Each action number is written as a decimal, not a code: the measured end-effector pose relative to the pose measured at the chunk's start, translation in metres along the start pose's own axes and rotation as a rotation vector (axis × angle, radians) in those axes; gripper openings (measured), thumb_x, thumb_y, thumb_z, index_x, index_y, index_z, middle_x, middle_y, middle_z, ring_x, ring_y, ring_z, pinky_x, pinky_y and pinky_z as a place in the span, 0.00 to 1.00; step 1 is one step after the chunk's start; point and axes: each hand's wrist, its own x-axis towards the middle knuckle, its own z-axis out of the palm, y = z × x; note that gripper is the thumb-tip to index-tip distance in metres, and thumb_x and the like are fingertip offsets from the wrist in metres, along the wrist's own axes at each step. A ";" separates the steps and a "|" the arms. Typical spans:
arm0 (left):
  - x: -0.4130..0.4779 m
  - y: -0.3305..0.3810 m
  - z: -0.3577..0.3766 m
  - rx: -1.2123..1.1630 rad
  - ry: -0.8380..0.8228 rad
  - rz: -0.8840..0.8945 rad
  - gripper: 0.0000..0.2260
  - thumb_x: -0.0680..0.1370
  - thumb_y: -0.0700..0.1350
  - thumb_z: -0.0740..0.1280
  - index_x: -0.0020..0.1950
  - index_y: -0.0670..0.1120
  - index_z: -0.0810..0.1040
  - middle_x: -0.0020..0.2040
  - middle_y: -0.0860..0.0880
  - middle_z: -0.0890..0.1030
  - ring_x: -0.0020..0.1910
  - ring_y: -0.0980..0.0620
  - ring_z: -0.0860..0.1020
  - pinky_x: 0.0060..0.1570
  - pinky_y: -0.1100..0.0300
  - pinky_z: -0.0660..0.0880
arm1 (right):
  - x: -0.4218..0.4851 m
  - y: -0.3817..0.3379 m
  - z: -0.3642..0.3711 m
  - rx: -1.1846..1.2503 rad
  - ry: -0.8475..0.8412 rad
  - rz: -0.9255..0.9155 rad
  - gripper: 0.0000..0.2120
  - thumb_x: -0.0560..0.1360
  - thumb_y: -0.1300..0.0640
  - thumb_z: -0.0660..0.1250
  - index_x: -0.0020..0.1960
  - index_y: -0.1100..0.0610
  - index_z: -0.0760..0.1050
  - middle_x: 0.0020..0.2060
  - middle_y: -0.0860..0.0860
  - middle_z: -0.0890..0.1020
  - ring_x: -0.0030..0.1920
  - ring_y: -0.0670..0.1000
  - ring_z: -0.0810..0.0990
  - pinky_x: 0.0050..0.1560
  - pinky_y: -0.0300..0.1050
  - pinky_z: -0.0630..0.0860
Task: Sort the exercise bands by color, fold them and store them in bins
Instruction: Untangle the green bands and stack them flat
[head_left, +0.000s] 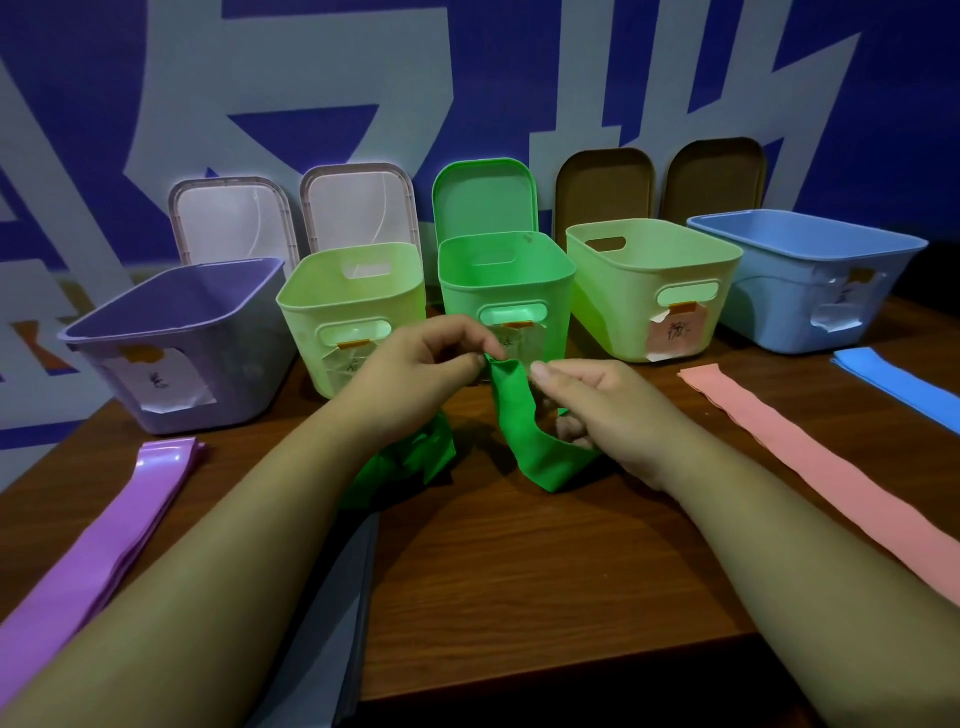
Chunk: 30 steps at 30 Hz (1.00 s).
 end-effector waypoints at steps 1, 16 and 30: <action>0.000 0.001 0.001 -0.021 0.001 0.008 0.11 0.82 0.34 0.67 0.53 0.49 0.85 0.50 0.48 0.86 0.51 0.51 0.84 0.57 0.56 0.79 | -0.001 -0.002 0.002 -0.002 -0.012 -0.009 0.15 0.83 0.39 0.67 0.57 0.46 0.87 0.42 0.47 0.87 0.41 0.52 0.81 0.41 0.43 0.76; -0.004 0.007 0.009 0.090 -0.027 -0.004 0.07 0.83 0.42 0.70 0.54 0.54 0.85 0.46 0.39 0.77 0.39 0.54 0.74 0.41 0.60 0.73 | -0.004 -0.006 0.007 -0.039 -0.093 -0.070 0.13 0.85 0.46 0.66 0.45 0.40 0.86 0.35 0.47 0.81 0.37 0.46 0.78 0.39 0.43 0.74; -0.008 0.011 0.009 -0.233 -0.136 -0.062 0.16 0.81 0.42 0.72 0.69 0.46 0.81 0.48 0.42 0.84 0.46 0.46 0.83 0.50 0.55 0.83 | 0.001 0.001 0.002 -0.135 -0.004 -0.084 0.09 0.84 0.48 0.69 0.51 0.51 0.83 0.31 0.45 0.81 0.35 0.46 0.82 0.41 0.49 0.77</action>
